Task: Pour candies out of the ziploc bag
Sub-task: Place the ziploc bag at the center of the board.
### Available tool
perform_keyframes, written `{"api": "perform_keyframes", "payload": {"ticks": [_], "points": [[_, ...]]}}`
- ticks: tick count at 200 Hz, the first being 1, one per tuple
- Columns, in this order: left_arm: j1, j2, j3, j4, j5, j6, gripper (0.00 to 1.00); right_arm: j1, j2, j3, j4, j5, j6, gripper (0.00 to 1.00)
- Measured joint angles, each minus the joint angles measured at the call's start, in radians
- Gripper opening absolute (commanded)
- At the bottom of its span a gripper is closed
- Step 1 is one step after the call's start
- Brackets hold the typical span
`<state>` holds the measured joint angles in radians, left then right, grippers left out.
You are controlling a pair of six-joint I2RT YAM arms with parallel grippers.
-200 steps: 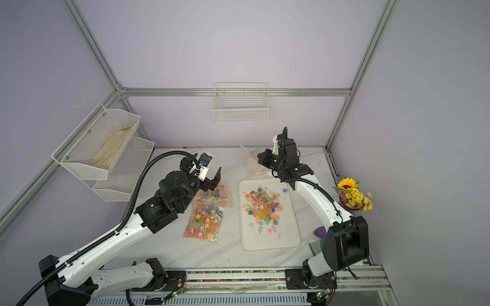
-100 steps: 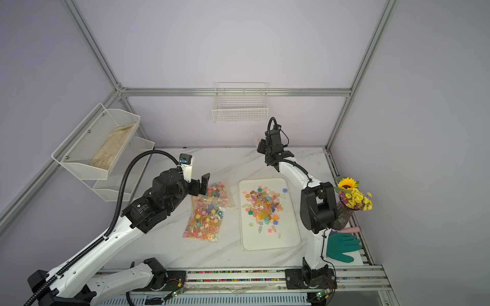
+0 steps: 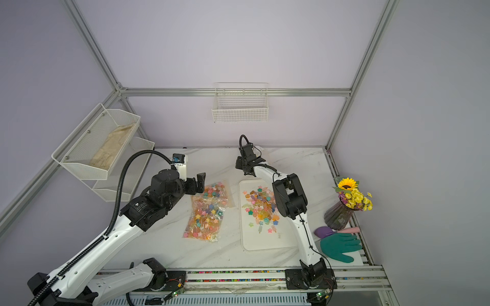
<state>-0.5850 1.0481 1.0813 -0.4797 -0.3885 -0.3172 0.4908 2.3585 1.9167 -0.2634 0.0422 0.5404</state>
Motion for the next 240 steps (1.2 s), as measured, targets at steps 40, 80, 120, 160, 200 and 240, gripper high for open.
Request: {"api": "perform_keyframes", "payload": {"ticks": [40, 80, 120, 160, 200, 240], "points": [[0.007, 0.001, -0.001, 0.024, -0.002, -0.023, 1.0, 0.004, 0.0, -0.002, -0.015, -0.038, 0.001, 0.53], [0.039, 0.023, 0.0, 0.054, -0.008, -0.039, 1.0, -0.008, -0.045, -0.047, -0.034, -0.065, -0.027, 0.66], [0.086, 0.105, 0.001, -0.068, -0.016, -0.217, 1.0, -0.015, -0.251, -0.173, -0.034, -0.087, -0.05, 0.69], [0.095, 0.185, 0.001, -0.267, 0.027, -0.43, 1.0, -0.015, -0.499, -0.32, 0.008, -0.08, -0.056, 0.71], [0.103, 0.207, 0.002, -0.352, 0.092, -0.64, 0.95, -0.002, -0.562, -0.412, 0.008, -0.082, -0.057, 0.73], [0.123, 0.382, 0.082, -0.446, 0.189, -0.888, 0.85, 0.058, -0.566, -0.563, 0.005, -0.081, -0.074, 0.74]]}}
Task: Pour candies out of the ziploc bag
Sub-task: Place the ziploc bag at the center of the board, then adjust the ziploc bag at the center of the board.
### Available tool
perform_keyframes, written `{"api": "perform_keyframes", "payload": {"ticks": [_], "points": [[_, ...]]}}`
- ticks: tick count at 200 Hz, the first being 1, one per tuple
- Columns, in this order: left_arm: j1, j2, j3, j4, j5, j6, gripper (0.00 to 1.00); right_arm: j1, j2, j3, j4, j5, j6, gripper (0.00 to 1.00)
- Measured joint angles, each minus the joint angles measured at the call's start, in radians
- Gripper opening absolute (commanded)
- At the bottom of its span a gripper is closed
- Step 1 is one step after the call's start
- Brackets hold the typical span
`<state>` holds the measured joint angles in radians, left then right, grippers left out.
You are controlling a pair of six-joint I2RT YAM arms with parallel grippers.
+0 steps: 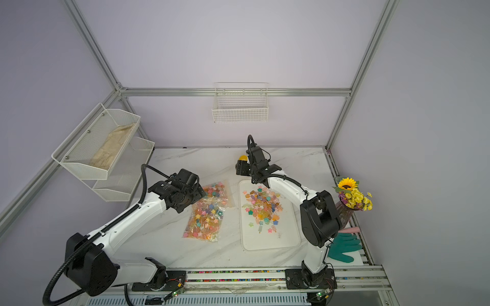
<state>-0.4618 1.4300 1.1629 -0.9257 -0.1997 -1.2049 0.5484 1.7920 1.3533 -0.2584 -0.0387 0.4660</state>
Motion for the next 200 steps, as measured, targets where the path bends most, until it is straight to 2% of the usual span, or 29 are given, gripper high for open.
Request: {"api": "perform_keyframes", "payload": {"ticks": [23, 84, 152, 171, 200], "points": [[0.004, 0.108, 0.084, -0.043, 0.053, -0.119, 0.74, 0.021, -0.031, -0.103, -0.002, 0.008, -0.001, 0.75], [0.01, 0.246, 0.166, -0.109, 0.119, -0.323, 0.71, 0.015, -0.154, -0.262, 0.039, 0.029, -0.008, 0.75], [0.029, 0.436, 0.347, -0.163, 0.127, -0.404, 0.61, 0.015, -0.167, -0.324, 0.077, 0.016, -0.019, 0.76], [0.04, 0.47, 0.373, -0.168, 0.129, -0.41, 0.57, 0.015, -0.167, -0.324, 0.087, 0.015, -0.023, 0.76], [0.047, 0.499, 0.391, -0.191, 0.129, -0.411, 0.56, 0.015, -0.167, -0.324, 0.088, 0.015, -0.025, 0.76]]}}
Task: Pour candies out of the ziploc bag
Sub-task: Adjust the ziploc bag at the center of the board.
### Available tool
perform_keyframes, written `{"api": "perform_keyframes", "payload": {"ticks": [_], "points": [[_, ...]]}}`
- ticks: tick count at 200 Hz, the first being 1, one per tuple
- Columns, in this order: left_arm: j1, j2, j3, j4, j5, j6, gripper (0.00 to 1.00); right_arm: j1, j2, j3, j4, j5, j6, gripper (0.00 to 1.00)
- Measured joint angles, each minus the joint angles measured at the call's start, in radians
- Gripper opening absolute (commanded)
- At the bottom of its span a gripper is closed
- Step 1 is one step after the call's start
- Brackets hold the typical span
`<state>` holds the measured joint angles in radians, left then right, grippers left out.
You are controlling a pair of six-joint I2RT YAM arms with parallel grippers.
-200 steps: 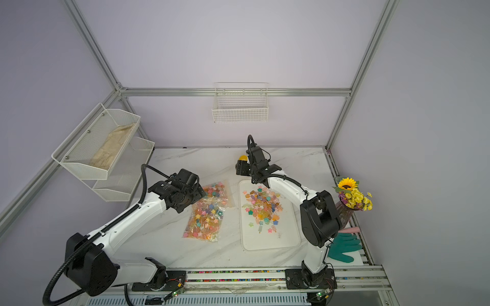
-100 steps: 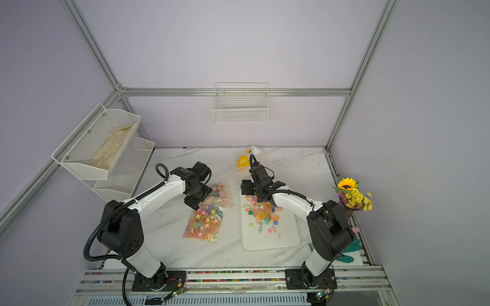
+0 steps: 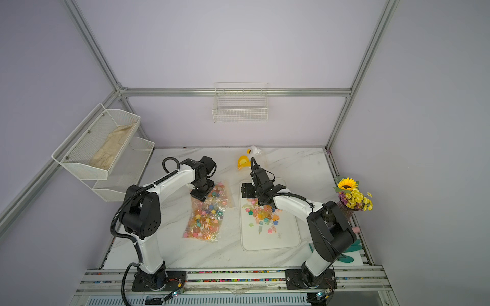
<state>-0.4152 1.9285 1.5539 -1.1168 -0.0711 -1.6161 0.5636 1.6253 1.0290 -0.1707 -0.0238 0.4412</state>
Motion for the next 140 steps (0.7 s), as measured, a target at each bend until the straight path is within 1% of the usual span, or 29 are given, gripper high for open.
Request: {"api": "perform_keyframes", "payload": {"ticks": [85, 140], "points": [[0.016, 0.074, 0.025, -0.065, 0.001, 0.0, 0.56, 0.0, 0.0, 0.0, 0.0, 0.0, -0.002, 0.76], [0.021, 0.082, 0.043, -0.079, 0.002, -0.002, 0.56, 0.0, 0.0, 0.0, 0.001, 0.0, -0.002, 0.76]]}}
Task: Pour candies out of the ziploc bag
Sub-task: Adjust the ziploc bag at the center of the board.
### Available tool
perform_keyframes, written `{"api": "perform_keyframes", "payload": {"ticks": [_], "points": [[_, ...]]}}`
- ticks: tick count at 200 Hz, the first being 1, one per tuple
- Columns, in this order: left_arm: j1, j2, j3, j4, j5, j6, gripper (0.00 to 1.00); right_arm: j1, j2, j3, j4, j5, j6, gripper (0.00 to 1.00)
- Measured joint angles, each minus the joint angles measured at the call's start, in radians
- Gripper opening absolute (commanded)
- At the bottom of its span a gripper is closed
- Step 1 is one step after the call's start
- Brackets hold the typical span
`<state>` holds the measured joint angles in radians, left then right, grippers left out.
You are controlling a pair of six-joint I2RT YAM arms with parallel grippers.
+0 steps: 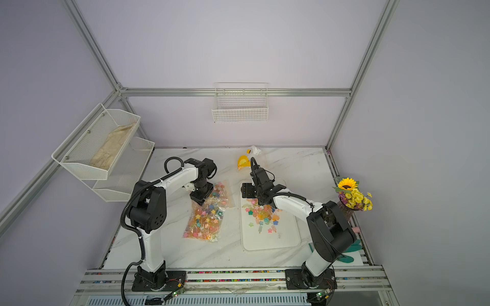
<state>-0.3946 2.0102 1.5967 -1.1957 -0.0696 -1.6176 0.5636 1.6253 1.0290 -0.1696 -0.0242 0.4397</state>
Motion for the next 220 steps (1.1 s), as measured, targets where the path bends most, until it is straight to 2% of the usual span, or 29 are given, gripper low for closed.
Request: {"api": "perform_keyframes", "payload": {"ticks": [91, 139, 170, 220], "points": [[0.0, 0.034, 0.032, 0.0, 0.012, -0.006, 0.54, 0.0, 0.0, 0.0, 0.001, 0.0, 0.0, 0.77], [0.0, 0.044, 0.032, 0.0, 0.025, -0.02, 0.39, 0.0, 0.0, 0.0, 0.001, 0.0, 0.0, 0.76], [0.0, 0.044, 0.032, 0.0, 0.033, -0.022, 0.35, 0.0, 0.0, 0.0, 0.001, 0.0, 0.0, 0.77], [0.0, 0.044, 0.032, 0.003, 0.04, -0.023, 0.08, 0.0, 0.0, 0.0, 0.001, -0.001, 0.0, 0.77]]}}
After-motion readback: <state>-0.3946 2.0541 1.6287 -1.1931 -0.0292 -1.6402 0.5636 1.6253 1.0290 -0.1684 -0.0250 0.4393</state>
